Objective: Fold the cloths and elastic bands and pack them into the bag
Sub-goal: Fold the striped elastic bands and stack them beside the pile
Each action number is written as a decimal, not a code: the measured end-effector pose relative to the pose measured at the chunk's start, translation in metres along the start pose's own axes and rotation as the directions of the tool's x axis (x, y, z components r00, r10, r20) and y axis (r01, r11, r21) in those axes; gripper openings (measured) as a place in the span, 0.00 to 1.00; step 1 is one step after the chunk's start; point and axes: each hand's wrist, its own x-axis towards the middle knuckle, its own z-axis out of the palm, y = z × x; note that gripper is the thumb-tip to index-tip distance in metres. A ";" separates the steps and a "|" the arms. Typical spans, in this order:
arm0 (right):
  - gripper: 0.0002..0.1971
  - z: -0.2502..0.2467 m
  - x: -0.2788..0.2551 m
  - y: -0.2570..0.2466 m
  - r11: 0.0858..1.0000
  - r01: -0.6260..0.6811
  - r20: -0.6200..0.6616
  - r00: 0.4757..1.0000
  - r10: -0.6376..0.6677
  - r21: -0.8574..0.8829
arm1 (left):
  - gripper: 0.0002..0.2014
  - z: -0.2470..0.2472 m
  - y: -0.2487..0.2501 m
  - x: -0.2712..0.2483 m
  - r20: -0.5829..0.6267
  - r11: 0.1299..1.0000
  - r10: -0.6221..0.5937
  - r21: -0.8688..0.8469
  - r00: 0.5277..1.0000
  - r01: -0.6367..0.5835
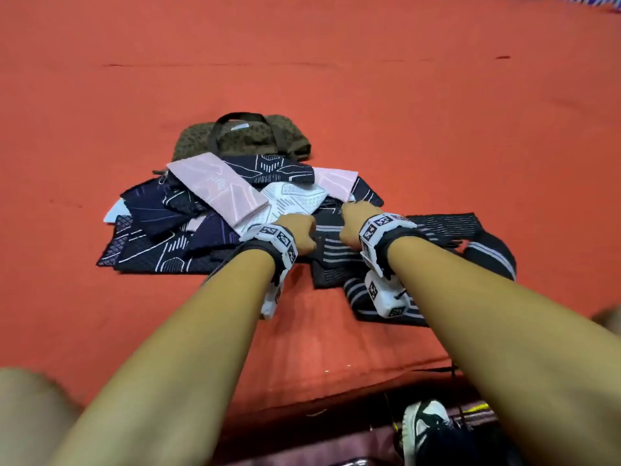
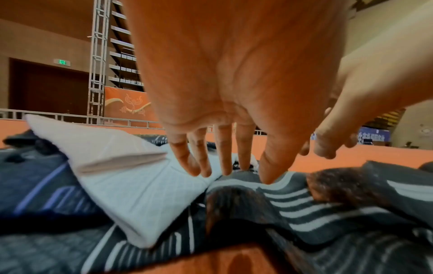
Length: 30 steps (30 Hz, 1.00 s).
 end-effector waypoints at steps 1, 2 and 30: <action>0.05 0.001 -0.002 0.009 1.000 -0.011 0.015 1.000 0.011 0.002 | 0.21 0.003 0.004 0.002 0.022 1.000 -0.005 0.002 1.000 0.005; 0.06 0.001 -0.003 0.016 1.000 -0.021 0.031 0.999 0.022 -0.018 | 0.22 0.006 0.009 0.005 0.021 1.000 -0.006 -0.001 1.000 0.006; 0.18 0.027 -0.020 0.018 0.987 0.039 0.104 0.993 -0.056 0.157 | 0.07 0.000 0.007 -0.029 0.096 0.990 -0.009 -0.137 0.995 0.022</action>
